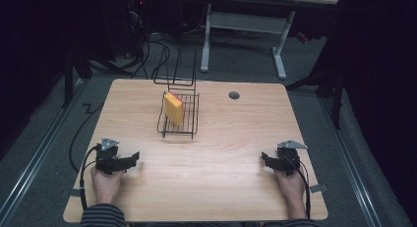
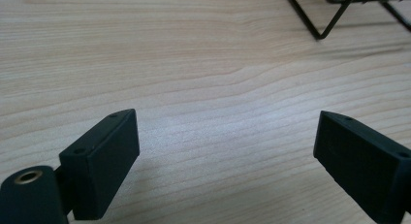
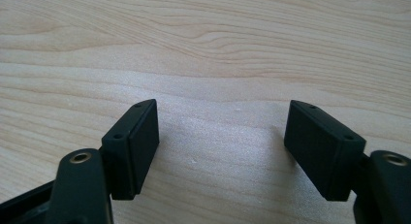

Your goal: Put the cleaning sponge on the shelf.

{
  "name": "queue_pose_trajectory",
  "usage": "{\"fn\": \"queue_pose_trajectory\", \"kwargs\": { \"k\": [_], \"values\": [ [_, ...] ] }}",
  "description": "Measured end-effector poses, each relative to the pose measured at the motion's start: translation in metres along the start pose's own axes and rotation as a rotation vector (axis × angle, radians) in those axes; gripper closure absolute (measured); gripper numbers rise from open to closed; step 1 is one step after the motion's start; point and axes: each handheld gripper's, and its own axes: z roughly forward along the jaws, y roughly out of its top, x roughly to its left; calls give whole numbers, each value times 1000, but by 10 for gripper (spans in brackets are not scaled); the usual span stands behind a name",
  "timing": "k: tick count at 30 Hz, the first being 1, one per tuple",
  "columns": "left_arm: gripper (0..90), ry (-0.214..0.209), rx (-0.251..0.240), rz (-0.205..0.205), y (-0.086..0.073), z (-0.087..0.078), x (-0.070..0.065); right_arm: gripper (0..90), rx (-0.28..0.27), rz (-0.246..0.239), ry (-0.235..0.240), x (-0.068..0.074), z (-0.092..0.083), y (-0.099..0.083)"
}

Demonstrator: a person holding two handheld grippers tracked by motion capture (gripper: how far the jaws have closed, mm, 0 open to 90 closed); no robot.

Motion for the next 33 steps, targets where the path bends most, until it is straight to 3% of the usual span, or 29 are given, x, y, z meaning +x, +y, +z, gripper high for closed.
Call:
{"fn": "queue_pose_trajectory", "kwargs": {
  "k": [11, 15, 16, 23, 33],
  "values": [
    [101, 30, 15, 6, -2, 9, 0, 287, 1, 2, 0, 0, 0, 0],
    [101, 46, 28, 27, -2, 11, -2, 287, -2, -2, 0, 0, 0, 0],
    [102, 59, 34, 48, -2, 12, -3, 287, -3, -3, 0, 0, 0, 0],
    [98, 64, 46, 70, 0, 15, -6, 287, 0, -3, 0, 0, 0, 0],
    [103, 66, 43, 68, -1, 15, -7, 287, -1, -5, 2, 0, 0, 0]
  ]
}}
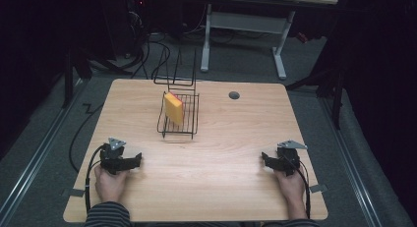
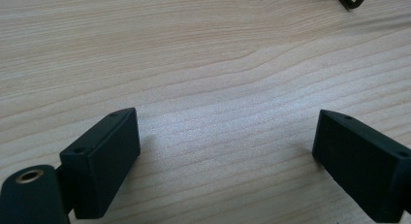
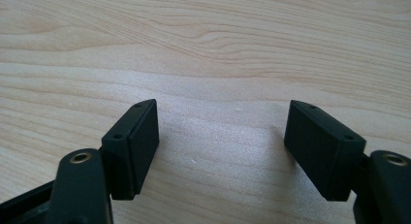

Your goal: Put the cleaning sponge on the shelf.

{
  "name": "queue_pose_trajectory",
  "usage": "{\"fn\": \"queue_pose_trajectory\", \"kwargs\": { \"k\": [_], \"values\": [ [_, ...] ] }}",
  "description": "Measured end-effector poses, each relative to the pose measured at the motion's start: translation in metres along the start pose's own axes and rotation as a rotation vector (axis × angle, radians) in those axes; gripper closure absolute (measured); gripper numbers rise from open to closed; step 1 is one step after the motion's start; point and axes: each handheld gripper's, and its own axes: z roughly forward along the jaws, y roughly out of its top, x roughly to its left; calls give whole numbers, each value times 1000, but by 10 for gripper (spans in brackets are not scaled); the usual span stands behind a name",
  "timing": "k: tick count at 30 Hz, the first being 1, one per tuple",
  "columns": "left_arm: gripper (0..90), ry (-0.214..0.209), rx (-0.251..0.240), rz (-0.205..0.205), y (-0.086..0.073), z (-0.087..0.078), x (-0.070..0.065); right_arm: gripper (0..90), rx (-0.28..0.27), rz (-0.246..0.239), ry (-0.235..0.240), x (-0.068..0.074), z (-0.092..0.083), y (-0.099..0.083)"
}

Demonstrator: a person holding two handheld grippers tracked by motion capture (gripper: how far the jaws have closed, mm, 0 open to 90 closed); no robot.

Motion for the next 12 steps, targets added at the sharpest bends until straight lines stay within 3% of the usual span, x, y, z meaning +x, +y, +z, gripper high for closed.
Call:
{"fn": "queue_pose_trajectory", "kwargs": {
  "k": [12],
  "values": [
    [136, -8, -3, 0, 0, -1, 0, 287, 0, 5, 2, 0, 0, 0]
  ]
}}
